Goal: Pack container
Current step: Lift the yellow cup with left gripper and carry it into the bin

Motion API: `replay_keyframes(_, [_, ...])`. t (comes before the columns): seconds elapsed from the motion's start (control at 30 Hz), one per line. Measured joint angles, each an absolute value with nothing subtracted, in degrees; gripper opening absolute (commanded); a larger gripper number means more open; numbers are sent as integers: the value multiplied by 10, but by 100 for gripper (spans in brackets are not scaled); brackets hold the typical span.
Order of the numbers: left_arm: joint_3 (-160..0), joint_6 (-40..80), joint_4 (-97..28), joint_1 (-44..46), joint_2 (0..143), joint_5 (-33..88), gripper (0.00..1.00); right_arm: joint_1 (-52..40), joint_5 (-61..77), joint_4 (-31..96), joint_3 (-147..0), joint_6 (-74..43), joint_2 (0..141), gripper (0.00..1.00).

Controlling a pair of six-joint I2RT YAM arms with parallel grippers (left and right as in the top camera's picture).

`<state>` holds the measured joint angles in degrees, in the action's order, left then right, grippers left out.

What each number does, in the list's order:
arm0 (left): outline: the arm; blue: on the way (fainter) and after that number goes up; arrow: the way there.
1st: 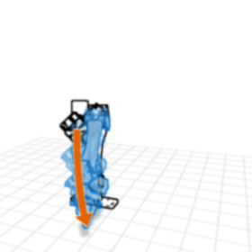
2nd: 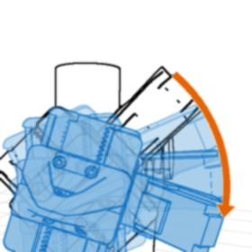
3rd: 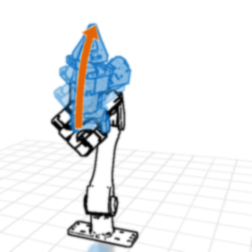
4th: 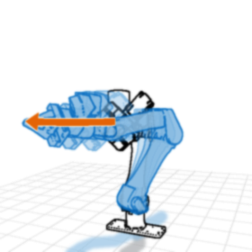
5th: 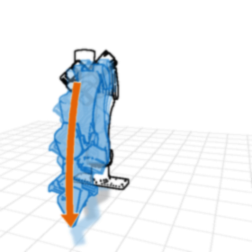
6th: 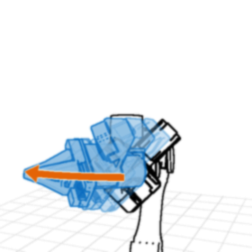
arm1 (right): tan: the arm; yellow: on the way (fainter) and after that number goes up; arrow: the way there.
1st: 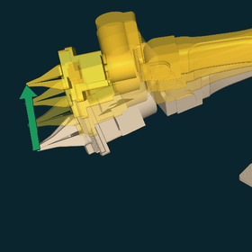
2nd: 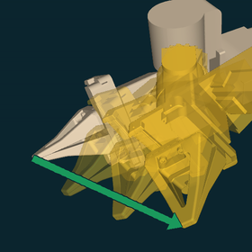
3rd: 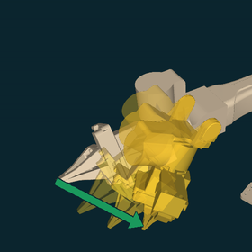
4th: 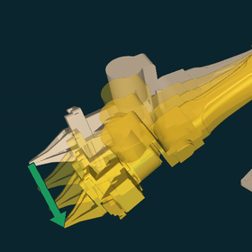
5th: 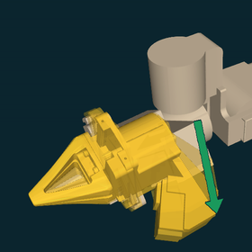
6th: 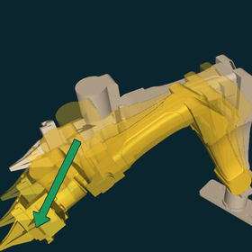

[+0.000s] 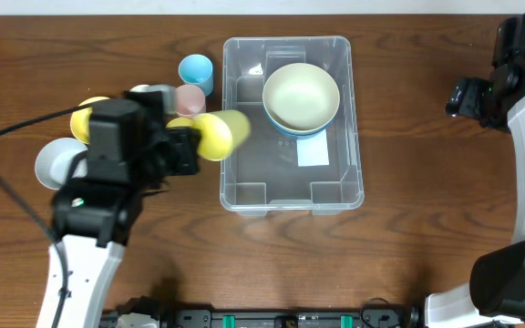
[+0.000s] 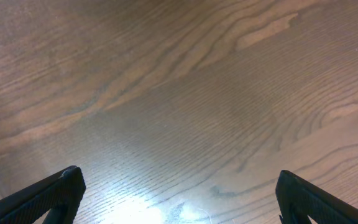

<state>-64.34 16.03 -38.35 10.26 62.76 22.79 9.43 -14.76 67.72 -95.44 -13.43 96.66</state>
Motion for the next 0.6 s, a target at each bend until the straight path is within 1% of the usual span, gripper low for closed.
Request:
replay_keyframes(0.2, [-651,178,-368,209,692,205,6,94,-148,677,-954,-134,967,99])
replay_keyframes(0.4, [-739,182,-433,290,781,143,6,94,-147,677,-954,-134,967,99])
replay_keyframes(0.6, [-845,182,-496,338,859,75,6,94,-147,677,-954,-134,967,99])
